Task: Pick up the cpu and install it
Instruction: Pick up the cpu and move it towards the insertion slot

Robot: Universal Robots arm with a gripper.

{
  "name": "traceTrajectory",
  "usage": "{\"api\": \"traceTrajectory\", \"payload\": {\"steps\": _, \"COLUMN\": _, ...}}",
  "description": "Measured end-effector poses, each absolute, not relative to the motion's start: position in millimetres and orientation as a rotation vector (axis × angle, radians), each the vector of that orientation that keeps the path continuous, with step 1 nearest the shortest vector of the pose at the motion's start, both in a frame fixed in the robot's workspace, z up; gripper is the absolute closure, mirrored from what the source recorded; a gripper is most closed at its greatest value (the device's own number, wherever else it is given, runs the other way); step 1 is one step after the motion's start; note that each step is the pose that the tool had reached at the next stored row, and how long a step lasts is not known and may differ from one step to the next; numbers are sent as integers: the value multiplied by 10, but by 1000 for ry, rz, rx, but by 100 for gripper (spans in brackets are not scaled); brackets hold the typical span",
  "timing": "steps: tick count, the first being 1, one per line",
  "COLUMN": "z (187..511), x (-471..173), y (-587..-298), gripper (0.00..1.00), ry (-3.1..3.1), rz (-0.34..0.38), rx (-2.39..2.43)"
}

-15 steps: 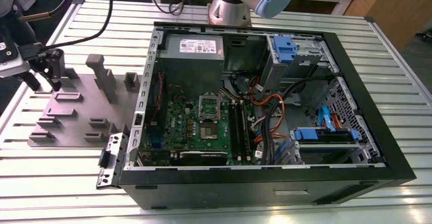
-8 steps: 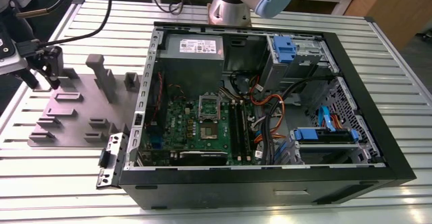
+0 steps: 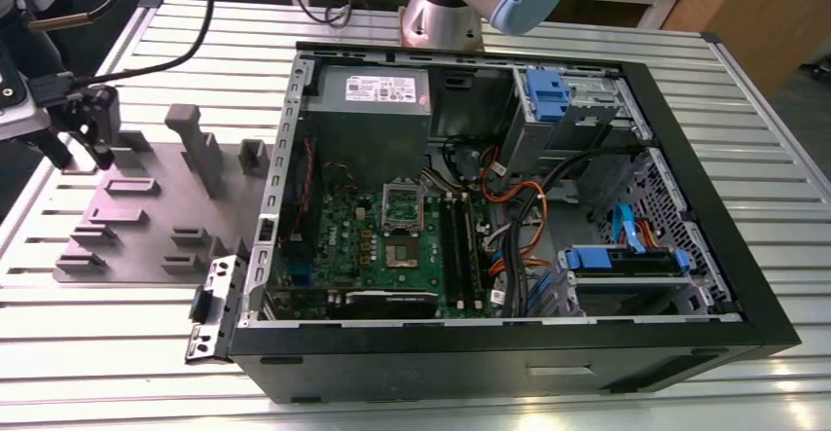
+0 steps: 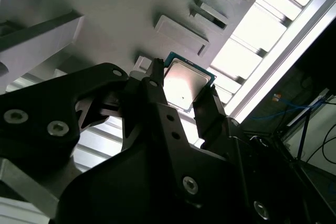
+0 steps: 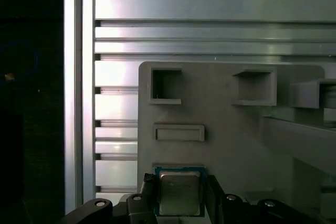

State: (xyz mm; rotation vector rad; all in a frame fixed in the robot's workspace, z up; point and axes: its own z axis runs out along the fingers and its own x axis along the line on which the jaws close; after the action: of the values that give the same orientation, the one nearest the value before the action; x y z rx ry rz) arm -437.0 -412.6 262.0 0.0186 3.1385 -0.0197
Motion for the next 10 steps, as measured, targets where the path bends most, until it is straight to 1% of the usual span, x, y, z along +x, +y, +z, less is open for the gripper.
{"api": "traceTrajectory", "payload": {"steps": 10, "z": 2657, "x": -4370, "y": -4125, "gripper": 53, "ry": 3138, "rz": -20, "rx": 19}}
